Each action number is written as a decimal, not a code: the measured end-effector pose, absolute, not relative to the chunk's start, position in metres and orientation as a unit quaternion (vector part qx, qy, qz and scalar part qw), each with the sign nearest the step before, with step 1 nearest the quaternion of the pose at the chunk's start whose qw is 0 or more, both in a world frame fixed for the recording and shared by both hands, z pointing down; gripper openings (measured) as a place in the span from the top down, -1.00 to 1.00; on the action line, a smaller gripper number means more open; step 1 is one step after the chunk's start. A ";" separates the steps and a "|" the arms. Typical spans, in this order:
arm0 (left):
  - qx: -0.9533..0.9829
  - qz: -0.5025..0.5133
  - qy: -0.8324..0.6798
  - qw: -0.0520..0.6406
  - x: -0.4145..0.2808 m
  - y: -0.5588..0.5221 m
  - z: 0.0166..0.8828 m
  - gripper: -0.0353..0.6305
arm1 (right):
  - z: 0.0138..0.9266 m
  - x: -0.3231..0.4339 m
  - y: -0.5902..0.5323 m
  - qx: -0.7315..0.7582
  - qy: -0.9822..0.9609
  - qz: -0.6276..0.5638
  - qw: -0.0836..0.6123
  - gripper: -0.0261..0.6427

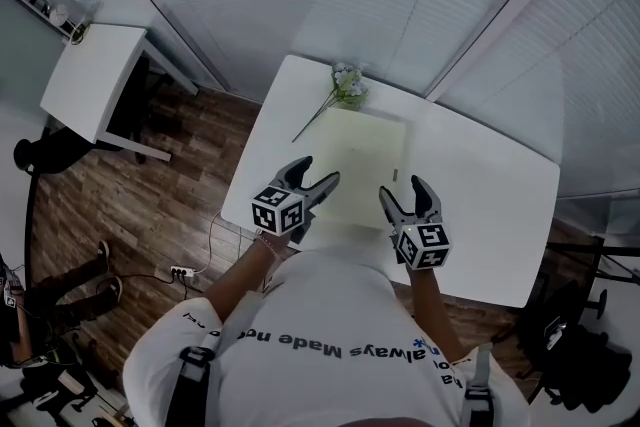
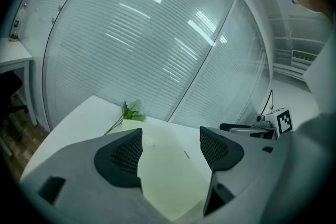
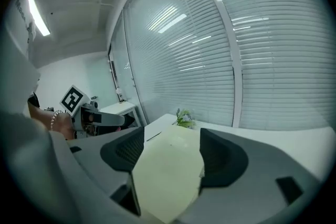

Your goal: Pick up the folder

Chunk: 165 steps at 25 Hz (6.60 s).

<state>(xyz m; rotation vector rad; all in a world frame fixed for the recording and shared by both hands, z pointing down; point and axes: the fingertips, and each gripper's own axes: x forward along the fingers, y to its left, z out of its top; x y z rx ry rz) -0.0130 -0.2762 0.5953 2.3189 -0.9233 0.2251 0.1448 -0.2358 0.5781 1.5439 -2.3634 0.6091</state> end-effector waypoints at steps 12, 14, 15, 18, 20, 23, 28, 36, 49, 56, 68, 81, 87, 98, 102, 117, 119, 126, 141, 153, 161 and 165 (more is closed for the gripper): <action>0.846 0.130 -0.357 0.375 -0.020 -0.280 0.677 -0.06 | 0.659 0.154 -0.236 0.513 -0.793 0.286 0.160 0.00; 0.840 0.132 -0.357 0.387 -0.022 -0.279 0.687 -0.06 | 0.671 0.155 -0.236 0.510 -0.789 0.301 0.162 0.00; 0.838 0.134 -0.356 0.391 -0.022 -0.278 0.691 -0.06 | 0.678 0.155 -0.236 0.509 -0.787 0.310 0.162 -0.01; 0.834 0.143 -0.353 0.400 -0.022 -0.277 0.703 -0.07 | 0.696 0.158 -0.235 0.507 -0.778 0.334 0.163 -0.02; 0.830 0.152 -0.352 0.405 -0.022 -0.276 0.712 -0.09 | 0.708 0.159 -0.233 0.503 -0.772 0.354 0.159 -0.03; 0.823 0.156 -0.347 0.421 -0.022 -0.274 0.724 -0.10 | 0.725 0.160 -0.230 0.496 -0.764 0.381 0.157 -0.04; 0.814 0.157 -0.343 0.443 -0.023 -0.270 0.738 -0.12 | 0.743 0.157 -0.224 0.485 -0.755 0.412 0.156 -0.05; 0.808 0.175 -0.328 0.457 -0.021 -0.260 0.758 -0.12 | 0.767 0.152 -0.211 0.473 -0.740 0.450 0.159 -0.06; 0.812 0.215 -0.322 0.437 -0.018 -0.259 0.770 -0.11 | 0.781 0.150 -0.205 0.473 -0.726 0.471 0.163 -0.05; 0.815 0.214 -0.333 0.422 -0.018 -0.262 0.761 -0.11 | 0.773 0.148 -0.206 0.475 -0.725 0.472 0.164 -0.05; 0.829 0.205 -0.341 0.392 -0.017 -0.267 0.734 -0.11 | 0.748 0.149 -0.212 0.481 -0.738 0.442 0.168 -0.05; 0.843 0.175 -0.354 0.365 -0.016 -0.274 0.695 -0.11 | 0.707 0.151 -0.222 0.490 -0.761 0.393 0.162 -0.05; 0.851 0.165 -0.358 0.346 -0.016 -0.276 0.671 -0.11 | 0.683 0.151 -0.226 0.492 -0.772 0.370 0.160 -0.05; 0.873 0.142 -0.367 0.288 -0.014 -0.282 0.616 -0.11 | 0.635 0.151 -0.232 0.505 -0.787 0.326 0.140 -0.05; 0.880 0.132 -0.372 0.266 -0.014 -0.283 0.592 -0.11 | 0.614 0.151 -0.233 0.510 -0.793 0.307 0.131 -0.05; 0.896 0.076 -0.390 0.200 -0.014 -0.281 0.512 -0.11 | 0.538 0.151 -0.234 0.521 -0.815 0.231 0.106 -0.05; 0.898 0.068 -0.392 0.190 -0.013 -0.280 0.499 -0.11 | 0.526 0.153 -0.233 0.523 -0.818 0.219 0.100 -0.05; 0.904 0.038 -0.398 0.153 -0.016 -0.280 0.454 -0.11 | 0.482 0.150 -0.235 0.529 -0.826 0.175 0.086 -0.05; 0.908 -0.012 -0.405 0.104 -0.022 -0.270 0.390 -0.11 | 0.421 0.145 -0.228 0.543 -0.829 0.116 0.069 -0.05; 0.909 -0.047 -0.407 0.074 -0.027 -0.263 0.352 -0.11 | 0.384 0.141 -0.222 0.545 -0.833 0.079 0.049 -0.05; 0.910 -0.063 -0.404 0.061 -0.027 -0.258 0.335 -0.11 | 0.367 0.142 -0.217 0.549 -0.833 0.056 0.045 -0.05; 0.910 -0.069 -0.405 0.056 -0.029 -0.256 0.330 -0.11 | 0.360 0.139 -0.216 0.547 -0.834 0.048 0.045 -0.05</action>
